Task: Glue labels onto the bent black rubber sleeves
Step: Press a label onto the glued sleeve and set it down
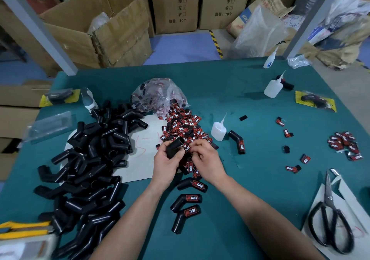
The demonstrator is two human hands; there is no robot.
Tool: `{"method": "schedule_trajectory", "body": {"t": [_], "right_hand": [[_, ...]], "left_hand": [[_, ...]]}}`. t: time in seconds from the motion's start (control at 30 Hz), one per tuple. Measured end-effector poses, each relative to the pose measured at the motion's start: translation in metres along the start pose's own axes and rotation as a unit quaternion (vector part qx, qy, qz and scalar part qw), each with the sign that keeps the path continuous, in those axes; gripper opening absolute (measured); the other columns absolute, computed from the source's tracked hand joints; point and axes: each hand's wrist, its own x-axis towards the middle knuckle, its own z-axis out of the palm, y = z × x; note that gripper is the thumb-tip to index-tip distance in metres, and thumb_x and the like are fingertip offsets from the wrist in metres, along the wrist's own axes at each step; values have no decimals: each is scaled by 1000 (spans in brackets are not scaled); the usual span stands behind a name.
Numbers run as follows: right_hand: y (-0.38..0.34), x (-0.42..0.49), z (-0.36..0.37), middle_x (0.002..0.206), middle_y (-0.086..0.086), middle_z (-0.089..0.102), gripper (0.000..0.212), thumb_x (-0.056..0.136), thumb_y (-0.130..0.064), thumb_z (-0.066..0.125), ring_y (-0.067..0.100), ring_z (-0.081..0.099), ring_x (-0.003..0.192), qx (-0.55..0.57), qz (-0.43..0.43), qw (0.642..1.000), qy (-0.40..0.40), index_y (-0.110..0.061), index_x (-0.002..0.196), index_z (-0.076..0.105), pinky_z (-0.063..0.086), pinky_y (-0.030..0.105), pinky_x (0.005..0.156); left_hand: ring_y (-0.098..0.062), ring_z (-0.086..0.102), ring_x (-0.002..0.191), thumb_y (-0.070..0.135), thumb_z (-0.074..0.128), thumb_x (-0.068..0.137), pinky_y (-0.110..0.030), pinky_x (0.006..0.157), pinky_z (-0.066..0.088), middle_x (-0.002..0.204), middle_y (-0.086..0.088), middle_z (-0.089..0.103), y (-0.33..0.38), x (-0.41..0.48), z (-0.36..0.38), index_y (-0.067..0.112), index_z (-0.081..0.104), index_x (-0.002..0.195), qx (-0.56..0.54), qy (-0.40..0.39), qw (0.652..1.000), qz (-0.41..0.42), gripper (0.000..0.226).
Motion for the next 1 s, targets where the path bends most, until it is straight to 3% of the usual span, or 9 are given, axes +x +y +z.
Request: {"method": "schedule_trajectory", "body": {"t": [0.03,0.1,0.2,0.37,0.5,0.6,0.67,0.87,1.0], "right_hand": [[0,-1,0,113,-1,63,22,88,1,60,9,63,92,-16,-39,999,2,-6,105,72,52,21,84],[0,-1,-4,119,-6,58,32,89,-12,59,12,60,77,-2,-57,998,6,-15,120,66,51,21,72],[0,0,-8,108,-9,61,36,92,-23,66,14,58,71,20,-71,997,4,-23,128,63,52,24,64],[6,3,-5,101,1,68,16,93,-10,73,14,64,87,-24,-146,989,4,-3,108,72,56,32,79],[7,2,-5,101,-9,61,35,92,-8,71,0,50,78,-51,-90,994,23,-9,127,67,50,19,77],[8,5,-7,106,-6,65,21,94,-6,68,-2,58,97,-27,-92,992,81,-6,115,72,48,15,90],[9,7,-9,106,-10,65,15,94,-7,68,-5,59,103,-10,-78,990,114,-8,108,73,45,12,93],[11,6,-10,108,-14,65,13,97,-14,67,2,64,105,19,-65,987,146,-13,109,72,49,17,93],[11,6,-11,108,-13,64,15,99,-19,64,3,63,106,35,-79,985,151,-11,108,71,49,18,93]], "left_hand": [[-1,59,64,11,75,92,-15,61,49,83,11,72,1,0,0,18,64,112,4,-1,1000,1,25],[-4,66,72,8,75,93,-18,65,53,88,8,76,2,0,0,21,65,113,12,-4,1000,1,26],[-5,69,76,7,74,93,-23,67,56,89,8,77,2,0,1,25,65,111,24,-4,1000,-3,27],[-4,65,72,7,75,93,-35,73,56,84,12,74,3,-1,1,28,65,109,44,-4,999,-1,29],[-5,64,76,8,74,93,-40,79,54,89,14,73,3,-4,5,31,62,112,54,-3,998,18,32],[-12,67,102,18,72,92,-29,94,54,109,10,70,6,-11,5,36,56,122,42,1,996,76,38],[-11,65,108,22,68,93,-23,94,51,114,13,67,8,-14,6,45,54,121,49,1,994,103,39],[-5,65,100,23,67,93,-20,88,52,108,20,68,8,-15,8,53,58,113,60,18,992,113,37],[-10,64,87,29,70,92,-23,81,53,100,11,69,6,-16,8,48,61,113,48,24,993,105,30]]}}
